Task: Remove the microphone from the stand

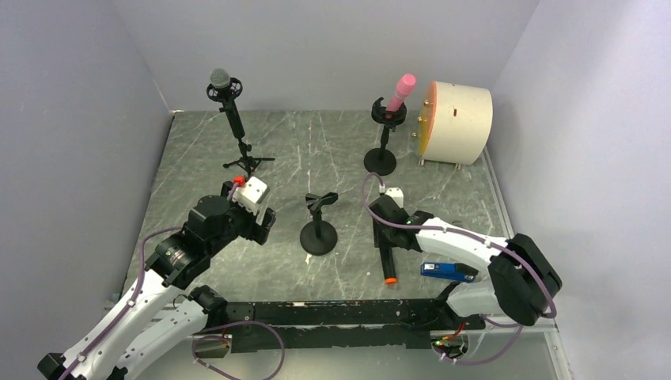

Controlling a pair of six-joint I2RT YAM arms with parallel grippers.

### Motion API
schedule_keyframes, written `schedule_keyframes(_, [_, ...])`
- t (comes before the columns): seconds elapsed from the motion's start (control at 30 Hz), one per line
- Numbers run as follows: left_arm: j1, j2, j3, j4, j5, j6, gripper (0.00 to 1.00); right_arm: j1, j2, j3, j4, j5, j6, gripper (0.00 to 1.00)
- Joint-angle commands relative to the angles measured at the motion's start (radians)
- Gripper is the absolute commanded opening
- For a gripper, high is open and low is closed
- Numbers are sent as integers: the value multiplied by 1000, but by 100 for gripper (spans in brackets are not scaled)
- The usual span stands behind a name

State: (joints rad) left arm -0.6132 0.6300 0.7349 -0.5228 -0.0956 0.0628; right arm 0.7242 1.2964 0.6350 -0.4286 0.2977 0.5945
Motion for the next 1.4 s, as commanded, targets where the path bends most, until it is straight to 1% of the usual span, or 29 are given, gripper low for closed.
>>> schedule_keyframes(0.0, [-2,-4,4,2,-7,-12,89,1,63,71,4,44,-41,30])
schedule_keyframes(0.07, [-2,-3,4,-2,-13,-12,88,-8,84,97,3,77,-63,18])
schedule_keyframes(0.1, [-2,-3,4,-3,-15,-12,88,-22,90,108,3,86,-75,16])
schedule_keyframes(0.33, [-1,-3,2,-7,-19,-8,88,-248,66,115,25,16,-185,18])
schedule_keyframes(0.53, [-2,6,1,-8,-13,-1,87,-369,95,148,-30,27,-245,19])
schedule_keyframes(0.6, [-2,11,2,-12,-9,0,87,-390,87,145,-46,23,-236,19])
schedule_keyframes(0.67, [-2,18,4,-14,-9,0,87,-393,64,133,-54,-3,-217,20])
schedule_keyframes(0.83, [-2,28,5,-9,2,-6,86,-392,11,86,-77,-10,-146,21])
schedule_keyframes(0.93, [-2,33,3,-5,9,-6,86,-392,3,54,-88,-14,-97,21])
schedule_keyframes(1.03, [-2,37,6,-10,8,-11,86,-389,15,65,-128,-64,-98,22])
schedule_keyframes(1.13, [-2,37,8,-13,8,-11,85,-386,0,64,-160,-32,-65,22])
schedule_keyframes(1.23, [-1,31,7,-11,9,-10,86,-370,-36,66,-234,32,-6,22])
schedule_keyframes(1.3, [-2,27,2,-7,13,-7,85,-321,-59,63,-269,48,15,23])
schedule_keyframes(1.37, [-1,25,0,-1,20,-1,86,-265,-56,62,-291,98,54,27])
